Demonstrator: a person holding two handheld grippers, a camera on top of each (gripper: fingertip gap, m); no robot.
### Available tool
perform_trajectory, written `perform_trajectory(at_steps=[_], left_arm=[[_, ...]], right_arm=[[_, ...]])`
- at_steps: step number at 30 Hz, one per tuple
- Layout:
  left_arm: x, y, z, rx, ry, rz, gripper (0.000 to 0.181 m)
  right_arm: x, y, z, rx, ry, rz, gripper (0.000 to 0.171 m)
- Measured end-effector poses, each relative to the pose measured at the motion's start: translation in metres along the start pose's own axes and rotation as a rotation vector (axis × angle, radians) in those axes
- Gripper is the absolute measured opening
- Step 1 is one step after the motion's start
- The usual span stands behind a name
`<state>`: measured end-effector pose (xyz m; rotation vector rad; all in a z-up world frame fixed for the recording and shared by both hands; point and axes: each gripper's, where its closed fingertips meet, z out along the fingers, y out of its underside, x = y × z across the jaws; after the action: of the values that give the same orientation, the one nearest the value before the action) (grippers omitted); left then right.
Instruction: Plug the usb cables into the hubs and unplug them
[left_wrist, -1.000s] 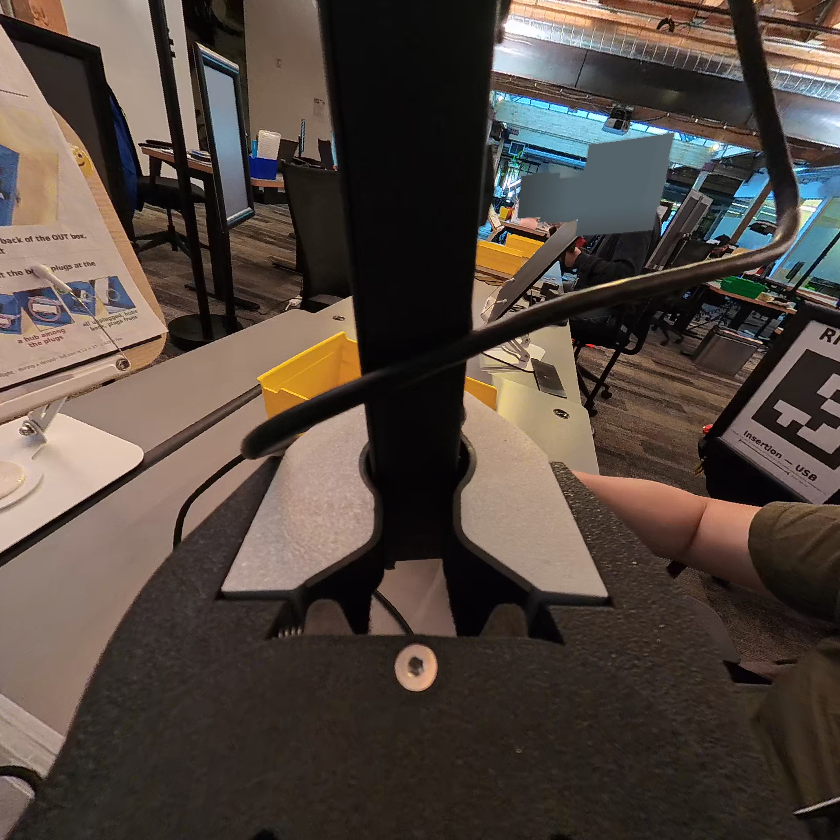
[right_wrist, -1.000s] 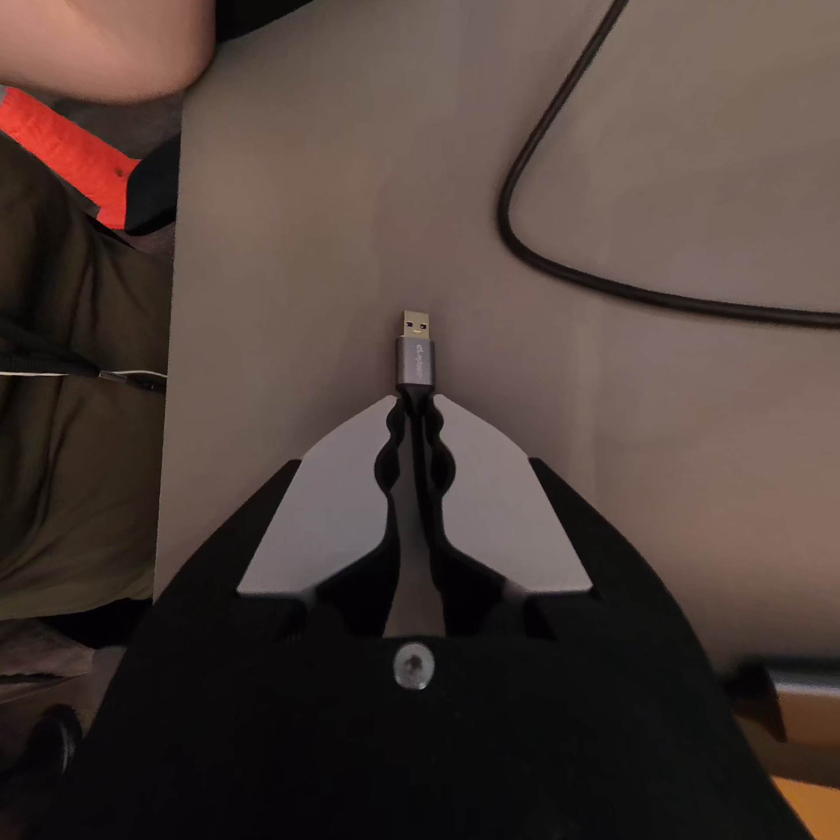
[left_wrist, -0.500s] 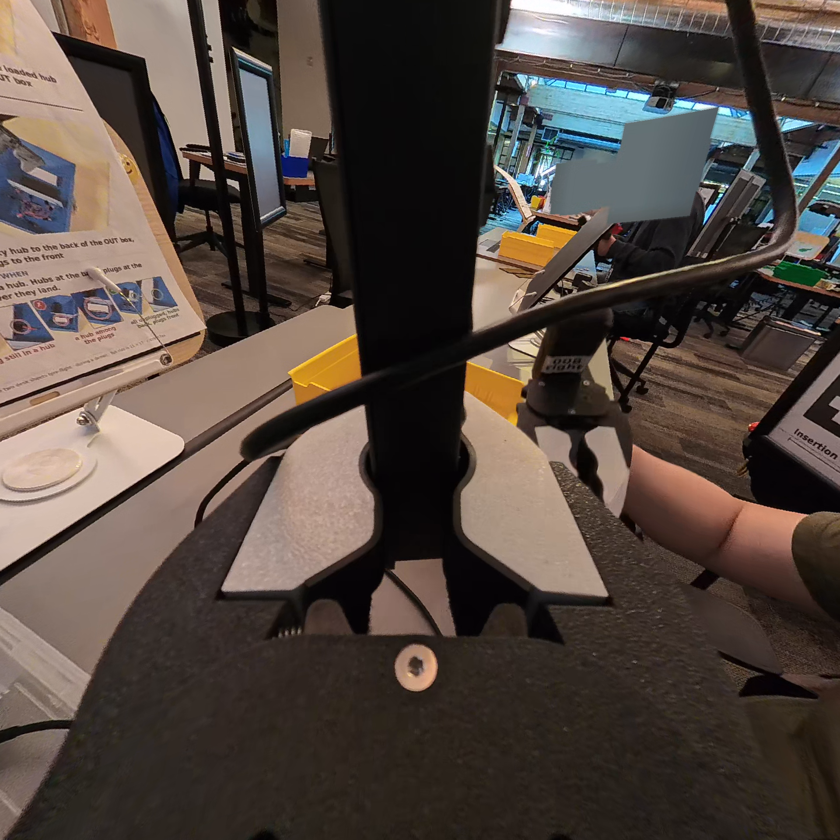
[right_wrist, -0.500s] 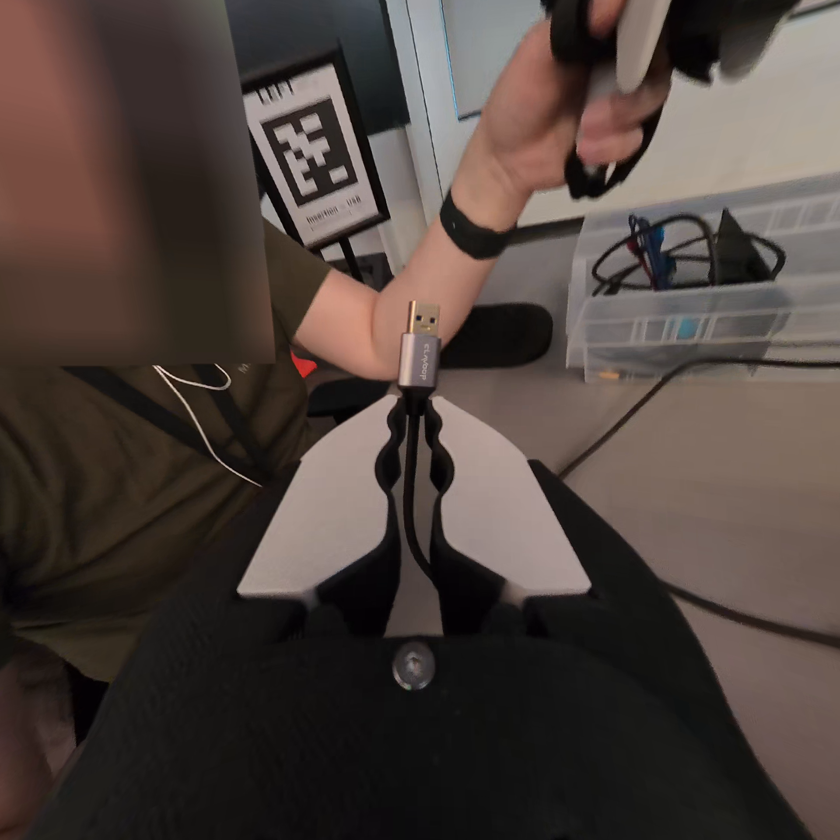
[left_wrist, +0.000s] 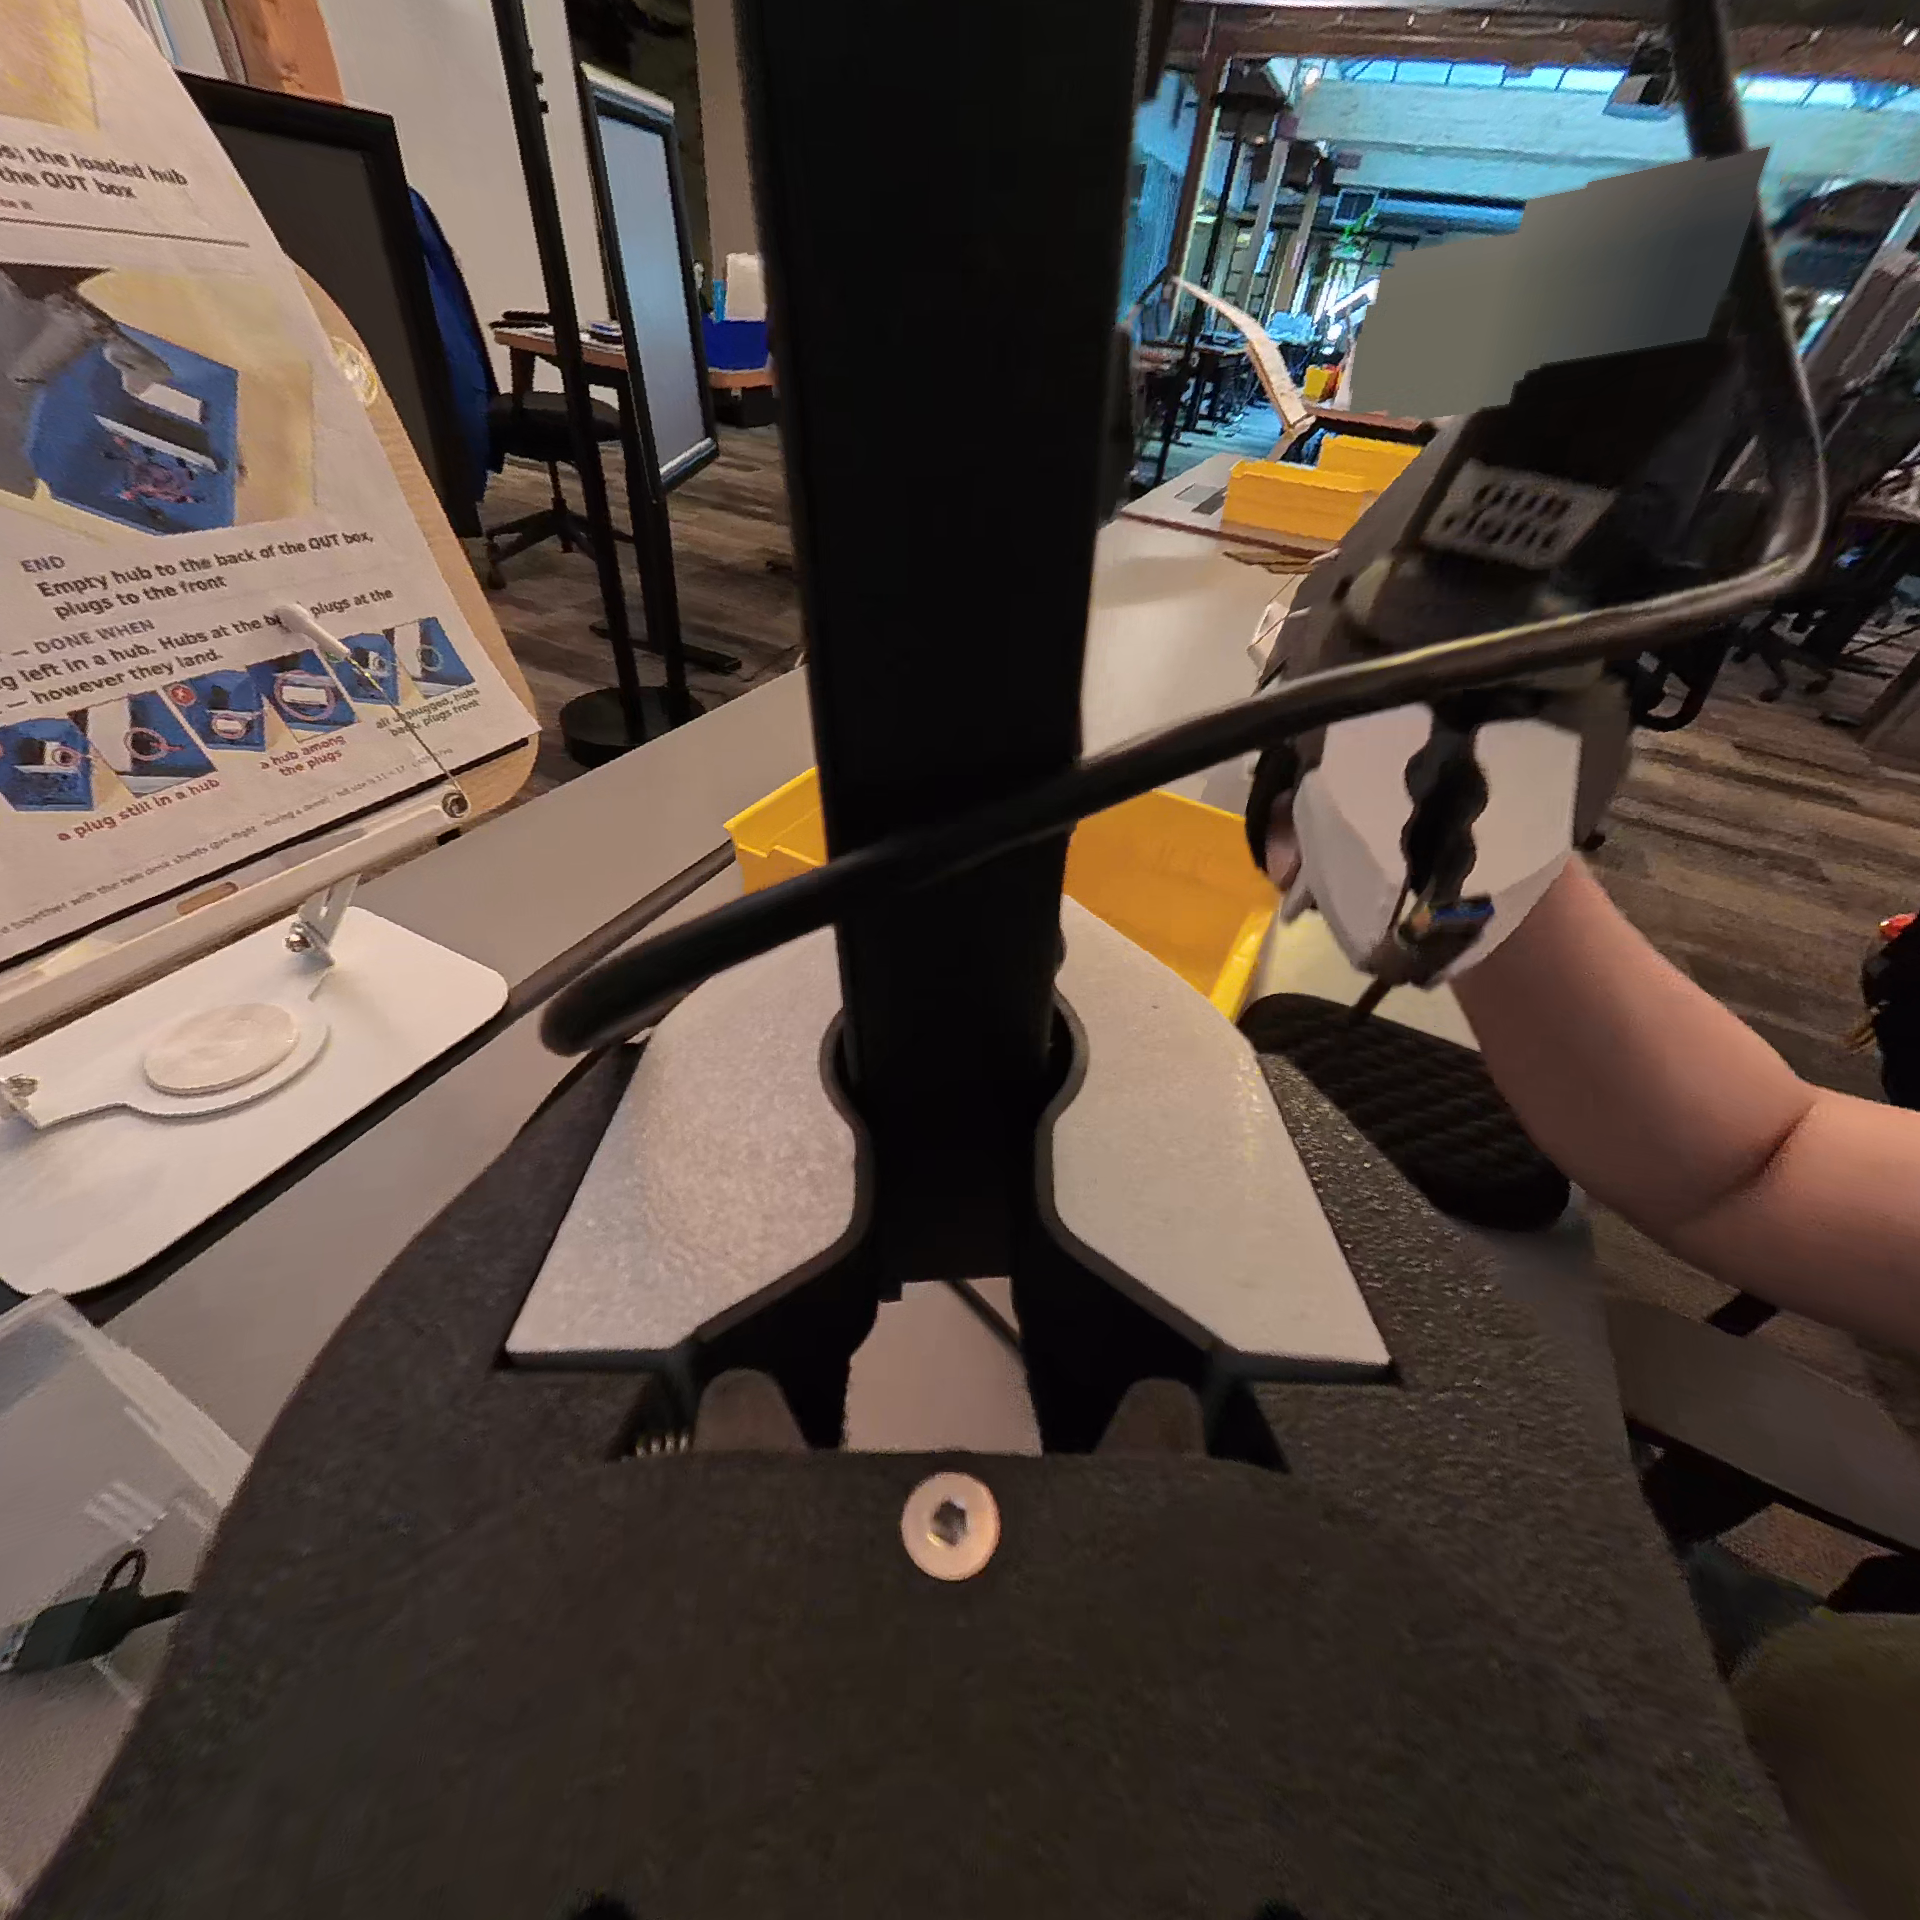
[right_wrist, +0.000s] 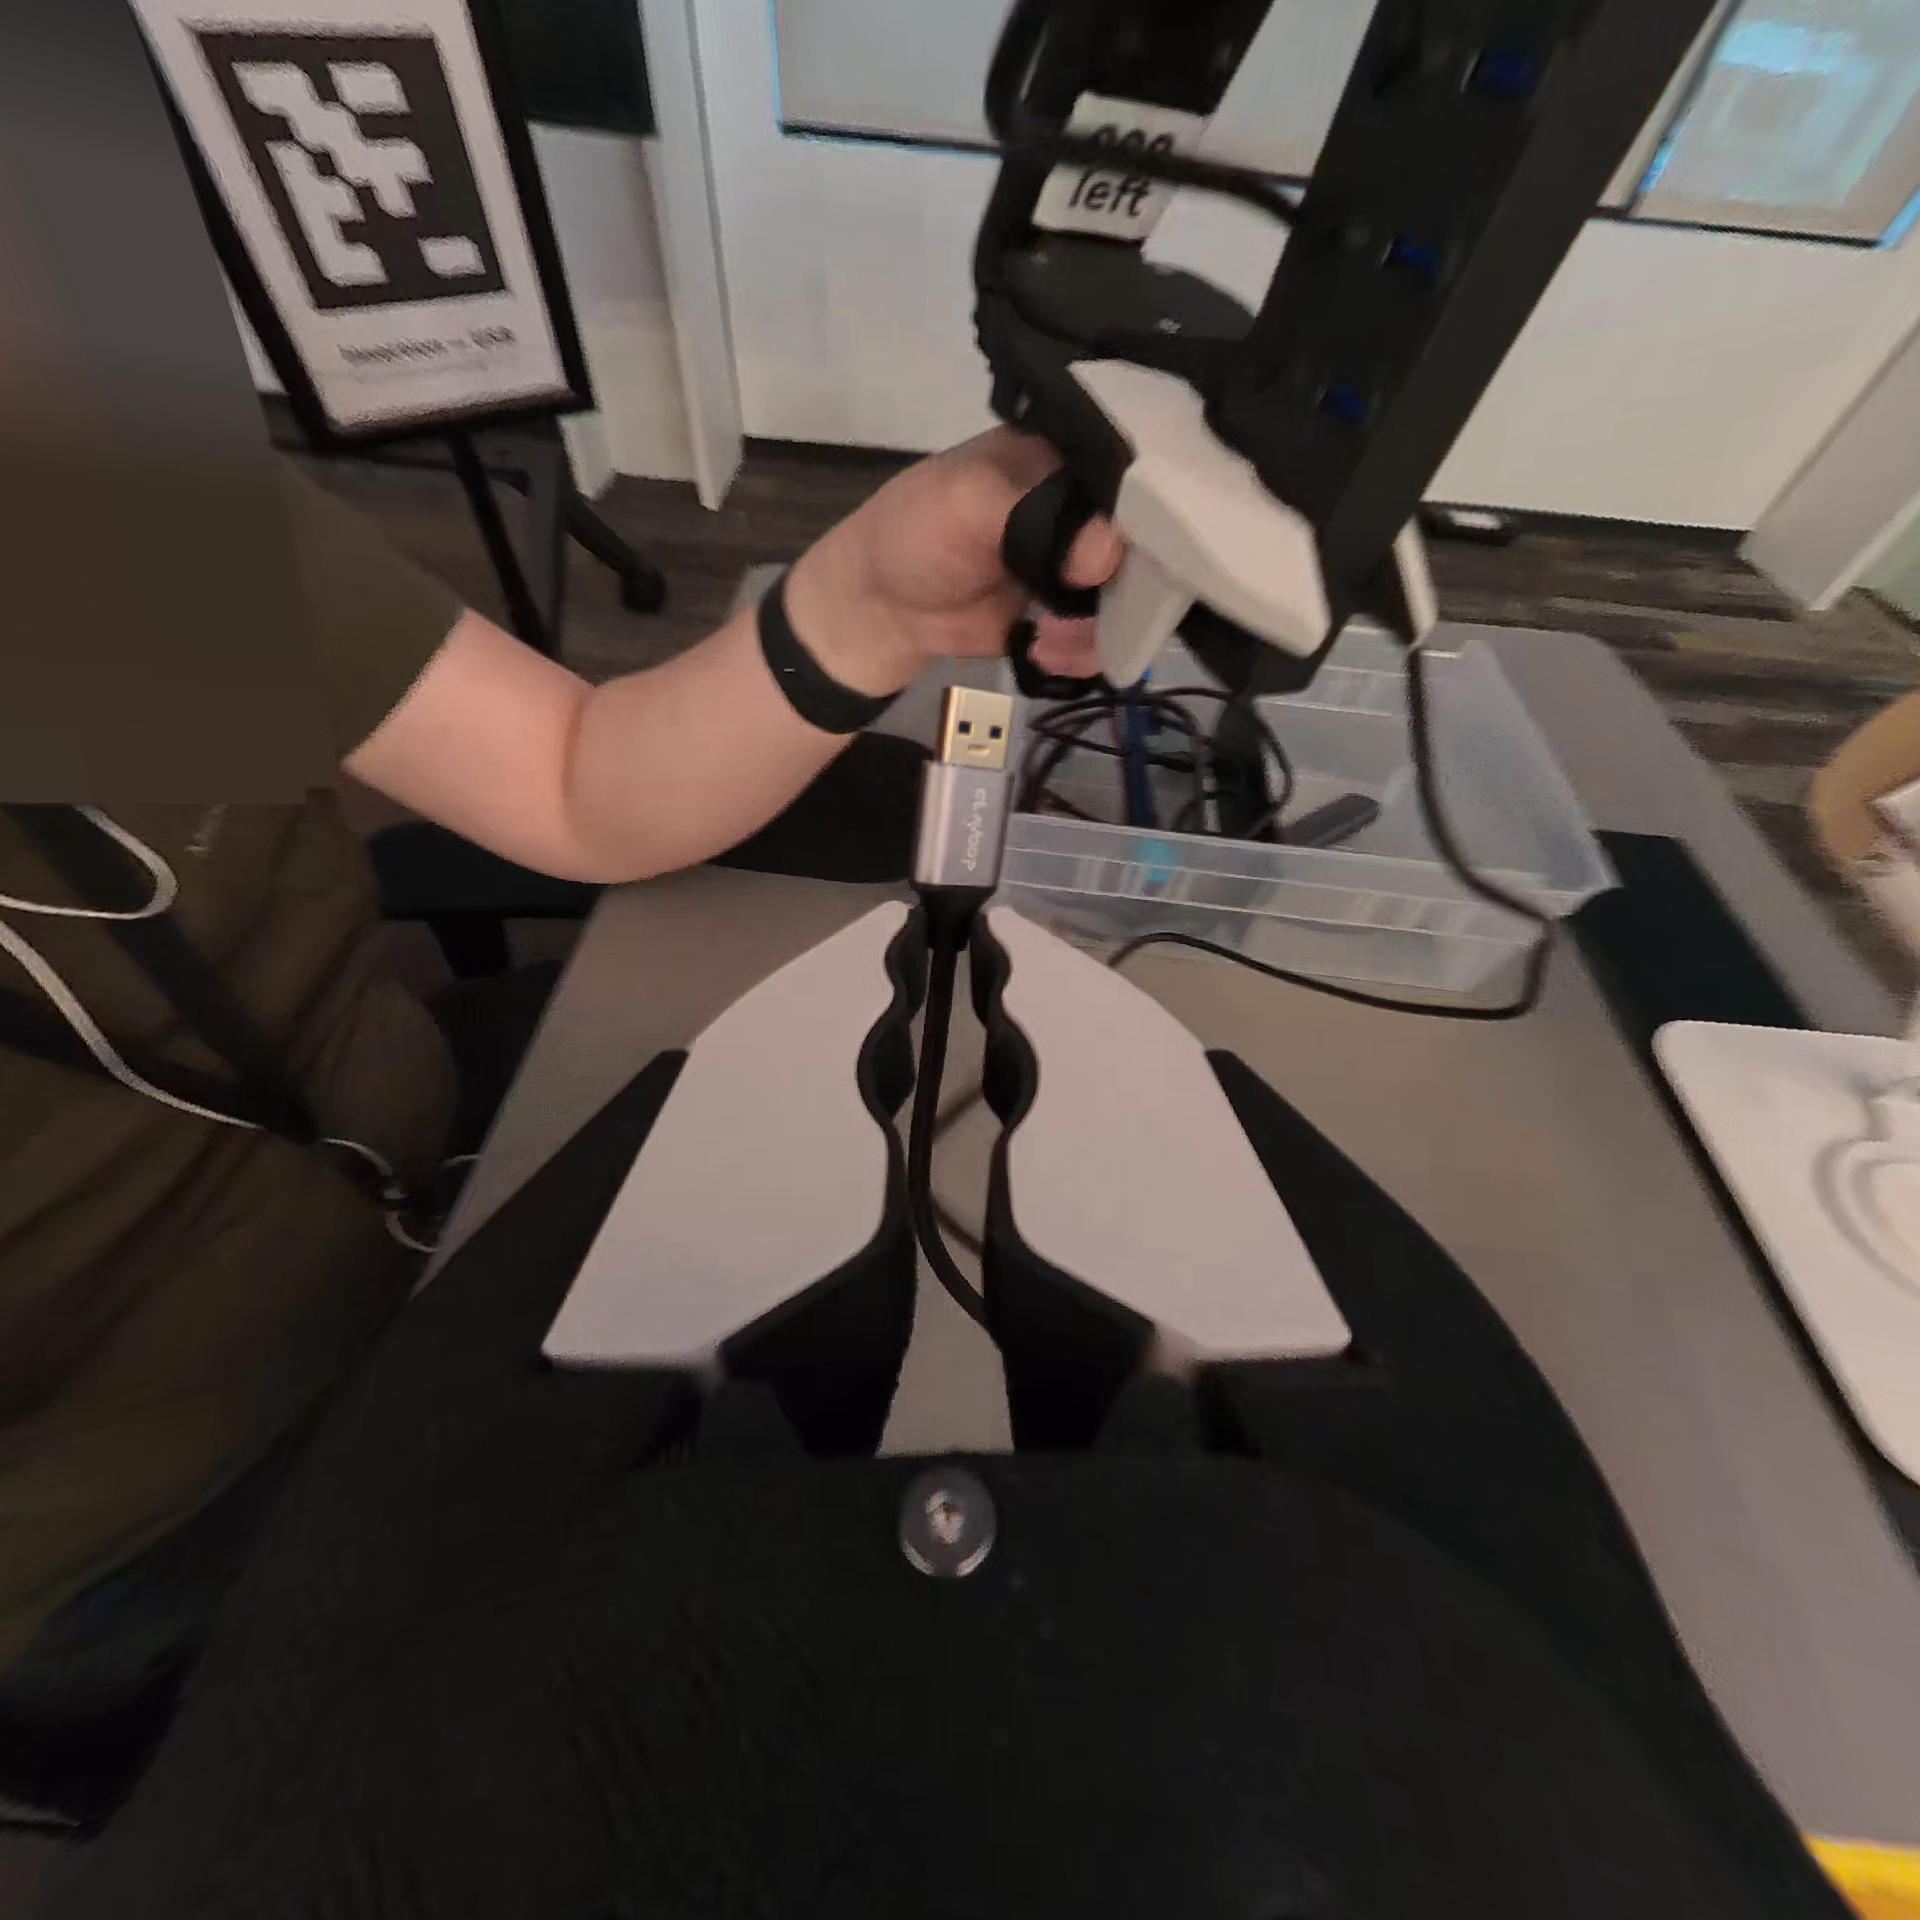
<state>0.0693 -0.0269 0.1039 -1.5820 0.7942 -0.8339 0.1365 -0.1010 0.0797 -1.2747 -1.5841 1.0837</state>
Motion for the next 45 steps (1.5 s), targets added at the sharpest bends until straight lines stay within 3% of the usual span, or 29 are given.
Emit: perform_trajectory(at_steps=[9,16,25,31,35,42,45], left_arm=[[-0.014,0.018,0.018,-0.069,-0.092,-0.021,0.027],[-0.032,0.032,0.030,-0.092,-0.215,-0.061,0.027],[-0.042,0.056,0.047,-0.204,-0.353,0.033,0.026],[-0.044,0.063,0.051,-0.228,-0.351,0.019,0.027],[-0.055,0.061,0.040,-0.230,-0.373,-0.002,0.026],[-0.074,0.037,-0.002,-0.131,-0.399,-0.075,0.026],[-0.076,0.029,-0.012,-0.091,-0.392,-0.094,0.026]], right_arm=[[0.038,-0.022,-0.006,-0.203,0.280,-0.194,0.008],[0.056,0.012,-0.004,-0.455,0.468,-0.225,0.008],[0.071,0.028,0.002,-0.574,0.560,-0.202,0.008],[0.073,0.033,0.005,-0.592,0.552,-0.196,0.008],[0.063,0.050,0.022,-0.601,0.419,-0.177,0.008],[0.031,0.110,0.070,-0.669,0.197,-0.041,0.008],[0.019,0.150,0.082,-0.717,0.209,-0.059,0.008]])
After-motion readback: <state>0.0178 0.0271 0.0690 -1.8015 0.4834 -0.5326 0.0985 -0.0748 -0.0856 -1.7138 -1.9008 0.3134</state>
